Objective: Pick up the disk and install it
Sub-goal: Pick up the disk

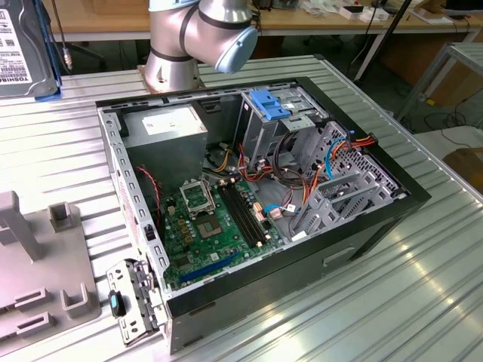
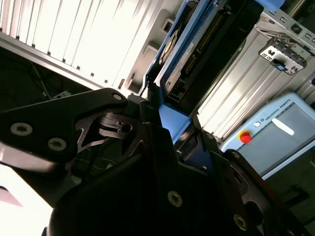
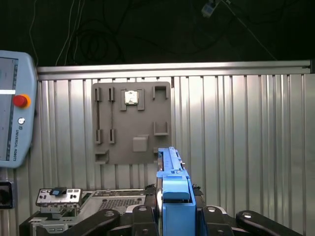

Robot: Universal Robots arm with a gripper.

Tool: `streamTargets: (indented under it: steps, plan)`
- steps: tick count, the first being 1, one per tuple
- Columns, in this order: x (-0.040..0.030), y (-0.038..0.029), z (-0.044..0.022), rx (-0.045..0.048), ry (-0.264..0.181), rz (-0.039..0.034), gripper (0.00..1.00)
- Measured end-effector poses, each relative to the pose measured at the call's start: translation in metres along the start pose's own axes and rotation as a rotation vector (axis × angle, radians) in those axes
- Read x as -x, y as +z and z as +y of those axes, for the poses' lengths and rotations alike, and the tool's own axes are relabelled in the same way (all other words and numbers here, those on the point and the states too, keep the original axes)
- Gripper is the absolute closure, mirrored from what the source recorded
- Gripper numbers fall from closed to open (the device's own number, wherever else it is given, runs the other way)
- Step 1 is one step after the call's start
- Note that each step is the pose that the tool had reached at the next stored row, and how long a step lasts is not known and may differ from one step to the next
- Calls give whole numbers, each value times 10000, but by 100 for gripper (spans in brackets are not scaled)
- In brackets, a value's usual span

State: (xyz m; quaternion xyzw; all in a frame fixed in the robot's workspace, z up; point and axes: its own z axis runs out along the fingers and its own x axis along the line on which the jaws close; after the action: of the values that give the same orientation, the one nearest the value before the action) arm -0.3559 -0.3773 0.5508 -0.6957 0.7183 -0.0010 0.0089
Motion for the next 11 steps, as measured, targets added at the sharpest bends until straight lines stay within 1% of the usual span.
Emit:
streamTargets:
  steps: [3,11]
  plan:
    - [2,1,-64,0,0,0,63]
    - [5,2,-151,0,0,0,63]
